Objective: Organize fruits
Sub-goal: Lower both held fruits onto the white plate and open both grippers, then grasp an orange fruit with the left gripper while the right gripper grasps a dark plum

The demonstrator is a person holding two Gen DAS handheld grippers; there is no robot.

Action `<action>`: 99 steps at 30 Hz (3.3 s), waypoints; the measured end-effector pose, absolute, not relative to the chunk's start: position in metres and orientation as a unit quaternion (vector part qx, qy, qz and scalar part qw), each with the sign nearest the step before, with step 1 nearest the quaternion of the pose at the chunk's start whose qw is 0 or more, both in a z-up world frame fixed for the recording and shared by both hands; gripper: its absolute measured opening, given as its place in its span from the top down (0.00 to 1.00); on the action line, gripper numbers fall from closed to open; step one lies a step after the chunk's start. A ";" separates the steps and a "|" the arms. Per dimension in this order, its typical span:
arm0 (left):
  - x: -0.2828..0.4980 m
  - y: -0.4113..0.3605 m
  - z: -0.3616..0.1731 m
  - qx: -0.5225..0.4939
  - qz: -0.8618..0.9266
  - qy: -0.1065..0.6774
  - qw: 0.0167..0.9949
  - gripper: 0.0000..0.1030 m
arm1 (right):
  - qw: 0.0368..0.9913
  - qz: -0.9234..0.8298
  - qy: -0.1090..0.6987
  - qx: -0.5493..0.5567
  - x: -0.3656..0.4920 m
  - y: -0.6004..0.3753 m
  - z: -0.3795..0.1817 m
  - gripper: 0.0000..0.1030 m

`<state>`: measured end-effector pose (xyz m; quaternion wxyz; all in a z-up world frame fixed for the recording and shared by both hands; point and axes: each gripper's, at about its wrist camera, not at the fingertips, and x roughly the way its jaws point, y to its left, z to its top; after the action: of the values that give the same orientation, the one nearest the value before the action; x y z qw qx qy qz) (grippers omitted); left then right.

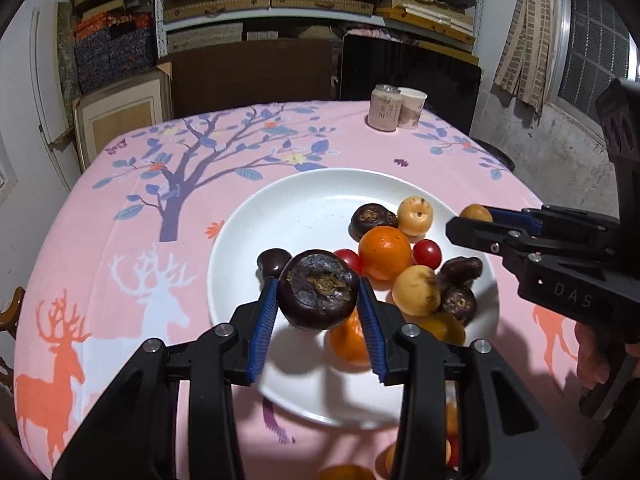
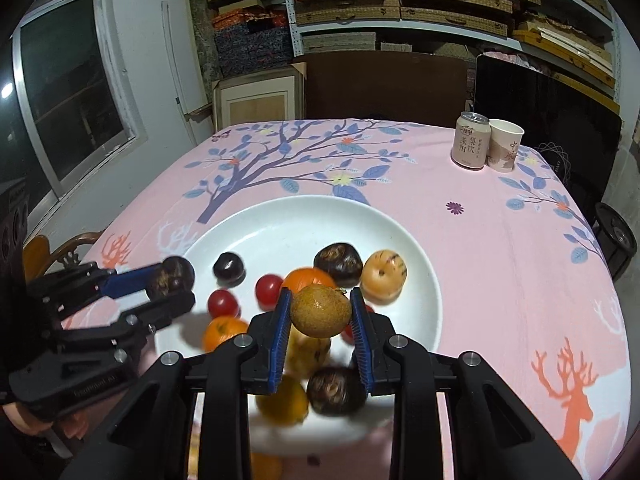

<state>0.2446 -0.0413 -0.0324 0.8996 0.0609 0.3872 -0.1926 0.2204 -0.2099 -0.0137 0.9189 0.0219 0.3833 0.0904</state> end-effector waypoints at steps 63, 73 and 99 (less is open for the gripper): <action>0.120 -0.017 -0.076 0.083 -0.153 0.399 0.901 0.64 | 0.904 0.137 0.371 0.163 0.051 -0.230 -0.078 0.44; 0.078 0.011 -0.047 0.045 -0.160 0.353 0.921 0.64 | 0.899 0.161 0.405 0.042 0.050 -0.179 -0.078 0.44; 0.066 0.017 -0.053 0.046 -0.171 0.361 0.916 0.64 | 0.887 0.175 0.426 0.032 0.055 -0.143 -0.083 0.70</action>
<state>0.0656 0.0169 -0.0531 0.9157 0.0461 0.3607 -0.1708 0.0547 -0.1428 -0.0829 0.8870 0.0325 0.4259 0.1752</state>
